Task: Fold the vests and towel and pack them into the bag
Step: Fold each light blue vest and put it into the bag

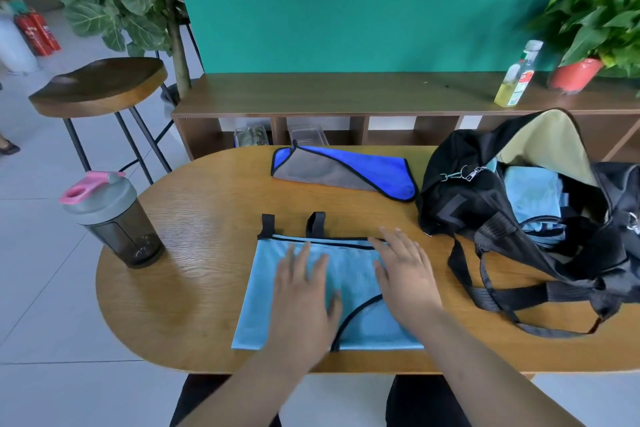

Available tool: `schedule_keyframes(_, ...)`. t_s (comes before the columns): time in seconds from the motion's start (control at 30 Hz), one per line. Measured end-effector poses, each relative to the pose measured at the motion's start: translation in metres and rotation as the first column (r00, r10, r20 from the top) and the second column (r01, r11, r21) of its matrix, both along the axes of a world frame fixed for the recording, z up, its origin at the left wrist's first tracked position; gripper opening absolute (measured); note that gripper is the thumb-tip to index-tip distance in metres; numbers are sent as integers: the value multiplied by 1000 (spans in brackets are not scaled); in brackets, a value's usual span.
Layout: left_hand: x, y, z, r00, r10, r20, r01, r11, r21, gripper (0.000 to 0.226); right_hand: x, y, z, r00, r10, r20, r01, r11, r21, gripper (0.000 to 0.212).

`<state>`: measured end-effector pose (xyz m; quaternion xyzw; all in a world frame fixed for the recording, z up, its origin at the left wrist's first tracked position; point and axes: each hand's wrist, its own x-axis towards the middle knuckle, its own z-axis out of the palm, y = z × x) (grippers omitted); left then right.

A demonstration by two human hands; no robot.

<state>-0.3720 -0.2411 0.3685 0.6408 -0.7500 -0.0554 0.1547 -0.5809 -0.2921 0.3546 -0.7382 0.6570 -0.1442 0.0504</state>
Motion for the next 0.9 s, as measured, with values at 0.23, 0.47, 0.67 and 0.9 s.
schedule_keyframes(0.23, -70, 51, -21, 903, -403, 148, 390, 914, 109, 84, -52, -42, 19, 1000, 1, 5, -3, 969, 249, 51)
schedule_keyframes(0.47, -37, 57, -44, 821, -496, 282, 491, 866, 93, 83, -75, -37, 30, 984, 16, 179, -87, 916, 392, 49)
schedule_keyframes(0.67, -25, 64, -41, 836, -463, 295, 470, 881, 51, 84, -69, -29, 30, 968, -73, 240, -39, 901, 431, 37)
schedule_keyframes(0.9, -68, 71, -44, 934, -279, 223, 271, 960, 67, 86, -53, -21, 33, 810, -322, 490, 52, 872, 487, 44)
